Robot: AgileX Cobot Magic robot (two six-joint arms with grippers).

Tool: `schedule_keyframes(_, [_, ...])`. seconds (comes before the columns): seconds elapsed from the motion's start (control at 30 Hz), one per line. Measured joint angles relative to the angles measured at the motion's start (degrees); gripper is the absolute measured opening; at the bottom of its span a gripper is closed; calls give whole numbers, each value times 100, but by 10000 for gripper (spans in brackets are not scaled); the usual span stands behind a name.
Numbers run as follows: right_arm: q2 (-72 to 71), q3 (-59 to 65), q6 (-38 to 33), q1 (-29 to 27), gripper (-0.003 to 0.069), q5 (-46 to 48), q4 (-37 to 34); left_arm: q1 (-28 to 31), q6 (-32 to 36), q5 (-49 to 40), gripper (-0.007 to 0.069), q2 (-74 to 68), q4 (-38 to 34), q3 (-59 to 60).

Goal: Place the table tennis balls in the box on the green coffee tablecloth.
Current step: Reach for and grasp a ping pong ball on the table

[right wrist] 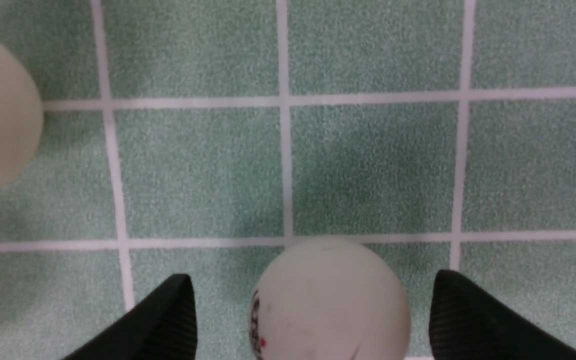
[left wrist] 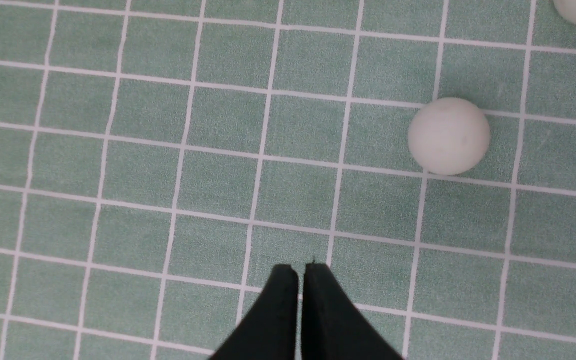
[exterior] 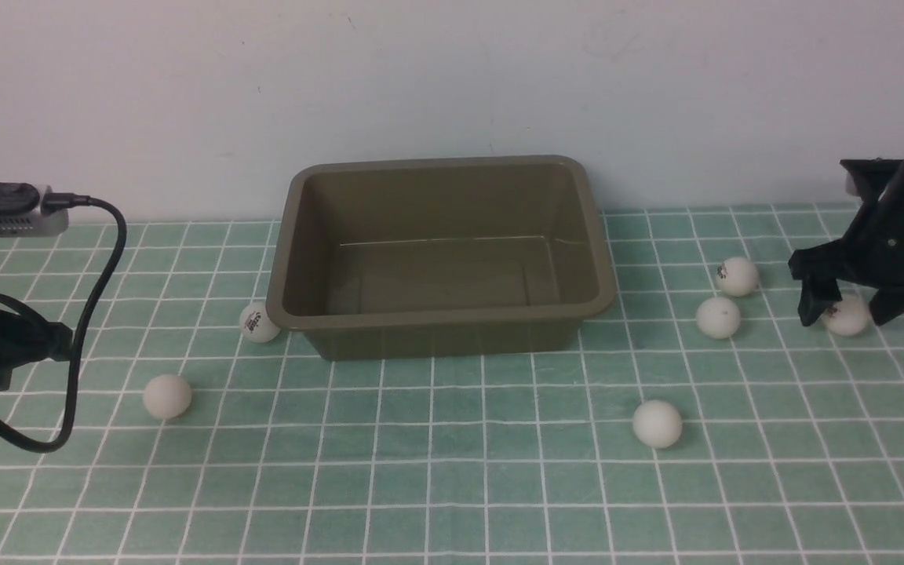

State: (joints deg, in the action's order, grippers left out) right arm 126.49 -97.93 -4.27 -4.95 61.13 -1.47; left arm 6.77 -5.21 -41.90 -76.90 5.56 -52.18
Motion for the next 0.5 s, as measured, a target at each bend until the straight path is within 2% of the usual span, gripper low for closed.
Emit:
schedule_keyframes(0.13, [15,0,0,-2,512,-39,1,0,0,0,-4,0,0,0])
schedule_keyframes(0.2, [15,0,0,-2,447,-45,1,0,5,0,-4,0,0,0])
schedule_keyframes(0.23, [15,0,0,-2,391,-45,1,0,5,0,-4,0,0,0])
schedule_keyframes(0.3, [15,0,0,-2,360,-38,1,0,5,6,-4,0,0,0])
schedule_keyframes(0.4, [18,-173,-52,-6,361,224,-29,-14,71,54,-4,-6,-103,0])
schedule_keyframes(0.5, [18,-510,-197,-6,361,566,-208,-168,521,156,0,-49,-420,-5])
